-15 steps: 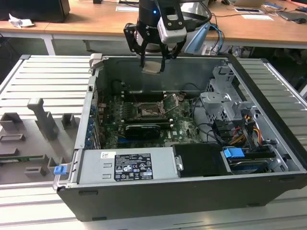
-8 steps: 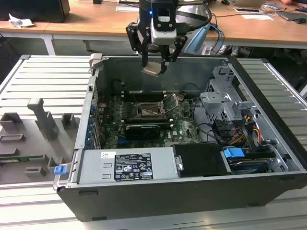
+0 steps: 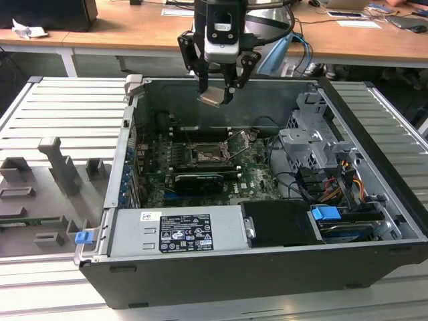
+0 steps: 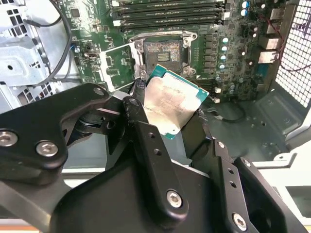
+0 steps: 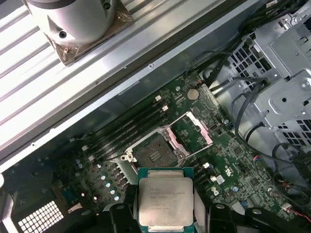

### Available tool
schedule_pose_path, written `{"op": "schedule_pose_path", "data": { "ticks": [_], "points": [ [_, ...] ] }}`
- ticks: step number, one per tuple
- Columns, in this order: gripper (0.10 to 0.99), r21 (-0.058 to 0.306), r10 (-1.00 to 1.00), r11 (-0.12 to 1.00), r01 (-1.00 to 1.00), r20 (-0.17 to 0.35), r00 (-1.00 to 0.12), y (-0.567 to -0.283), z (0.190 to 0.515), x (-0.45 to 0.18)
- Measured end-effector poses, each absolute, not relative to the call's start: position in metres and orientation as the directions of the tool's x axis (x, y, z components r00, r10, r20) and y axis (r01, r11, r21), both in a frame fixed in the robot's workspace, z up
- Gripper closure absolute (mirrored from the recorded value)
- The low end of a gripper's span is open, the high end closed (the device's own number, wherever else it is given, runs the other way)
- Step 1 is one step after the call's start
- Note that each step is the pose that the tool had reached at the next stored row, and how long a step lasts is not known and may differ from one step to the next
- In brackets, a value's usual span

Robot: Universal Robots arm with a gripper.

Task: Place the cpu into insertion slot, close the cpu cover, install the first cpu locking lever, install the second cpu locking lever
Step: 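Place the cpu into insertion slot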

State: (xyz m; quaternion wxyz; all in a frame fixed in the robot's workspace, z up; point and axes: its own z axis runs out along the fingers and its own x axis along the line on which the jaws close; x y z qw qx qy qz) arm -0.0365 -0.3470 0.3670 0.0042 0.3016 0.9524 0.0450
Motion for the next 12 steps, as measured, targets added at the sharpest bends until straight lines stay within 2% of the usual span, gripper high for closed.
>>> {"op": "schedule_pose_path", "data": {
  "ticks": [12],
  "points": [
    [0.545,0.088,0.6,0.796,0.599,0.019,-0.8,-0.347,0.3652,-0.0366]
  ]
}}
